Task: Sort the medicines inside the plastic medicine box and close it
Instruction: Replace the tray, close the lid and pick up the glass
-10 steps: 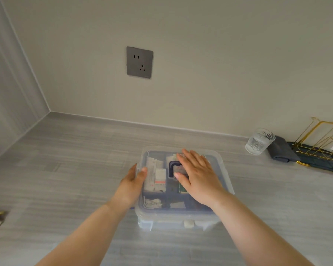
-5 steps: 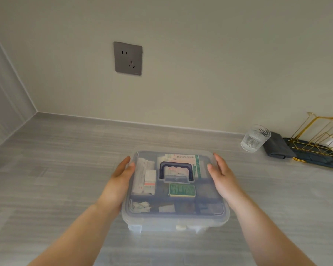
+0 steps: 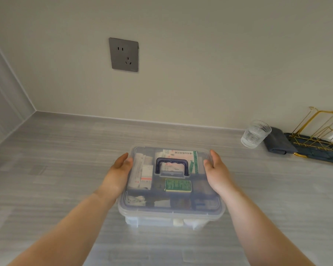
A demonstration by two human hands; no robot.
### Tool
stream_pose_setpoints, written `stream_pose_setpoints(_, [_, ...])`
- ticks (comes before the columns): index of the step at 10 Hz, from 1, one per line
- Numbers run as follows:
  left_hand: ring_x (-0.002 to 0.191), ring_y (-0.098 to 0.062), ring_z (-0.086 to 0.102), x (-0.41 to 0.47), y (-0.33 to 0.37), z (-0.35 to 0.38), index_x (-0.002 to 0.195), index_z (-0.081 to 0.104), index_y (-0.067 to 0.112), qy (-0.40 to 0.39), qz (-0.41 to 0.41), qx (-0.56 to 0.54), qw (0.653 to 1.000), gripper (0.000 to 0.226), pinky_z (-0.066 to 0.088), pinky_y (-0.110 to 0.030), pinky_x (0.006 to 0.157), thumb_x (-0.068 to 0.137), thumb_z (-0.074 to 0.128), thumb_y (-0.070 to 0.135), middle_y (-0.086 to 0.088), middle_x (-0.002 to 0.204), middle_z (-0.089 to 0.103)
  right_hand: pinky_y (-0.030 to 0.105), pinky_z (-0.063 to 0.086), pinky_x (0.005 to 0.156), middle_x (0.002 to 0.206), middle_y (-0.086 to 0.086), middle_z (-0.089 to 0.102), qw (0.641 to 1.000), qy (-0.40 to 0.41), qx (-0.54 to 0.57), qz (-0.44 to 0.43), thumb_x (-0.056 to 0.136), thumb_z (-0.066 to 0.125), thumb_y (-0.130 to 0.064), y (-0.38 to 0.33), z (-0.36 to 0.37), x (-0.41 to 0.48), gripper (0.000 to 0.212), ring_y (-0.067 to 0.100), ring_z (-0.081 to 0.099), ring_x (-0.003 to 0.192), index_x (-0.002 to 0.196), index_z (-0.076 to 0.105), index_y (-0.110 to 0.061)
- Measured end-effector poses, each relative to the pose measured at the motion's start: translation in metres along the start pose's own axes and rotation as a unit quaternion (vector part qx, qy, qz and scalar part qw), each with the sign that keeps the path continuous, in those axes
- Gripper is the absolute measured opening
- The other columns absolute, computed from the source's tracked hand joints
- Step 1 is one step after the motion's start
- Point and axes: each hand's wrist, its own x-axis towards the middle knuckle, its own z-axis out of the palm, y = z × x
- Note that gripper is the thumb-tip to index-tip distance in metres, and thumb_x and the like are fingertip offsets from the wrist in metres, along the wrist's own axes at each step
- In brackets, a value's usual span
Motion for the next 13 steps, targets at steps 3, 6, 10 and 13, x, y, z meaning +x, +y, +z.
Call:
stream_pose_setpoints(3, [0.127,-0.031,0.038,0.003,-0.004,-0.011,0.133,0.033,0.014,-0.059,-0.05,-0.005,0.997,0.053,0.024,-0.047,0.112,0.088,0.043,0.039,-0.012,0.141,0.04,0.04,0.002,0.116,0.155,0.009,0.002,0.949,0.072,-0.292,-0.093,0.092,0.032,-0.015,-0.013,0.005,-0.013,0.056,0.028,0.003,0.142,0.141,0.005,-0.019])
stream_pose_setpoints(6, [0.077,-0.021,0.063,0.002,-0.008,-0.03,0.093,0.065,0.027,-0.172,-0.16,0.005,0.972,0.069,0.051,-0.038,0.073,0.04,0.059,0.07,-0.003,0.083,0.069,0.032,-0.01,0.114,0.156,-0.002,0.0,0.901,-0.106,-0.329,-0.262,0.094,0.024,-0.04,-0.035,0.053,-0.041,0.053,0.013,-0.007,0.142,0.141,0.008,-0.022])
stream_pose_setpoints(10, [0.11,-0.025,0.055,-0.03,-0.002,-0.013,0.126,0.042,0.012,-0.042,0.062,-0.011,0.997,0.048,0.044,-0.043,0.098,0.082,0.058,0.005,-0.008,0.12,0.058,0.03,-0.012,0.112,0.155,-0.002,-0.004,0.893,-0.109,-0.347,-0.265,0.094,0.02,-0.04,-0.036,0.053,-0.043,0.054,0.013,-0.01,0.141,0.142,0.005,-0.021])
stream_pose_setpoints(13, [0.131,-0.028,0.032,-0.027,-0.002,-0.001,0.137,0.023,0.009,-0.011,0.071,0.091,0.993,0.055,0.025,-0.045,0.112,0.088,0.048,0.011,-0.015,0.144,0.032,0.032,-0.01,0.114,0.155,-0.002,-0.002,0.895,-0.119,-0.339,-0.264,0.094,0.022,-0.039,-0.038,0.052,-0.042,0.053,0.014,-0.009,0.142,0.142,0.007,-0.021])
